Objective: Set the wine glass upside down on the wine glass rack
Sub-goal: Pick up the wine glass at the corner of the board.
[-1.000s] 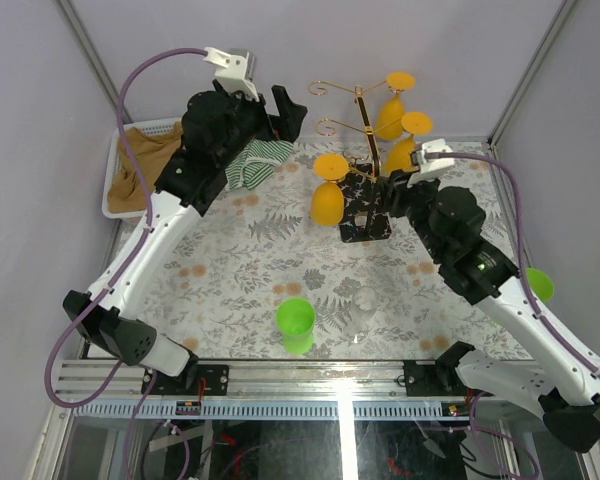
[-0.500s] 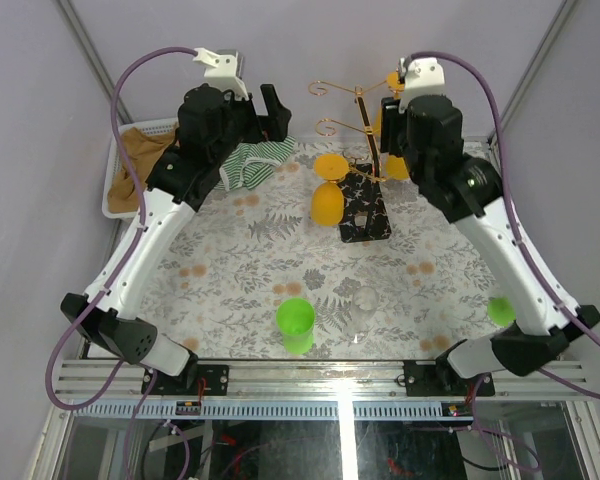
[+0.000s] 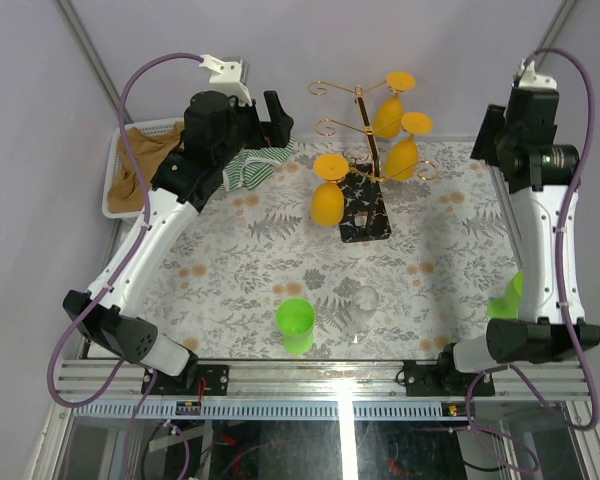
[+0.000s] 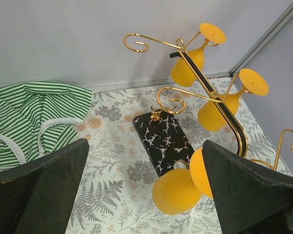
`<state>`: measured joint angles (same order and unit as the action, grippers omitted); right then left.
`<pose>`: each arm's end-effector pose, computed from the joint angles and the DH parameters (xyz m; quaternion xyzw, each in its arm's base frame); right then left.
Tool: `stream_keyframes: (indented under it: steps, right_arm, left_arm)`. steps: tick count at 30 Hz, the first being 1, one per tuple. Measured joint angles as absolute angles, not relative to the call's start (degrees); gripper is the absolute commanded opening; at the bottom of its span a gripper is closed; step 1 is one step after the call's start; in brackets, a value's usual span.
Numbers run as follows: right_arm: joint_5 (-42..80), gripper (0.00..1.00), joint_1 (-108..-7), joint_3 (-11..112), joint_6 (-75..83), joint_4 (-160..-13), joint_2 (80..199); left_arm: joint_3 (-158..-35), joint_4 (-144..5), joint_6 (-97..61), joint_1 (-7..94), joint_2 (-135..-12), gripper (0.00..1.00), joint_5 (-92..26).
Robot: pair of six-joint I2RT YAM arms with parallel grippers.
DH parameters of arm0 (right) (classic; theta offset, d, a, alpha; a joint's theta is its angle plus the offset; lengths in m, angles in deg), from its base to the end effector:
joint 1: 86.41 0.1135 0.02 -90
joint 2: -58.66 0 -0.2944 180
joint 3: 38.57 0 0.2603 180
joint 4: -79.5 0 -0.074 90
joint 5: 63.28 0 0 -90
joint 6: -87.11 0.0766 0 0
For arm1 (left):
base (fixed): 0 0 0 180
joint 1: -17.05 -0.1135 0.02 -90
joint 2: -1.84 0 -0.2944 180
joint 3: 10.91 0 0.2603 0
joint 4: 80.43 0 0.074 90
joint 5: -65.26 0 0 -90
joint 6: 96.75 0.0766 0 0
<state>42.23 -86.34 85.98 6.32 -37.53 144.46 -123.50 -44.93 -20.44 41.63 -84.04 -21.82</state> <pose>0.3363 -0.0201 0.5094 0.1393 0.8236 -0.0694 0.5455 0.3473 -0.1546 0.5011 0.0555 0.7571 -0.1950 0.6210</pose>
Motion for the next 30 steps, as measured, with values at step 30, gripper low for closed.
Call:
stream_keyframes:
  steps: [30]
  right_arm:
    - [42.49,0.61,-90.86,62.02,11.06,-32.15,129.77]
  left_arm:
    - [-128.61,-48.25,-21.03,37.91,-94.03,1.0,-24.91]
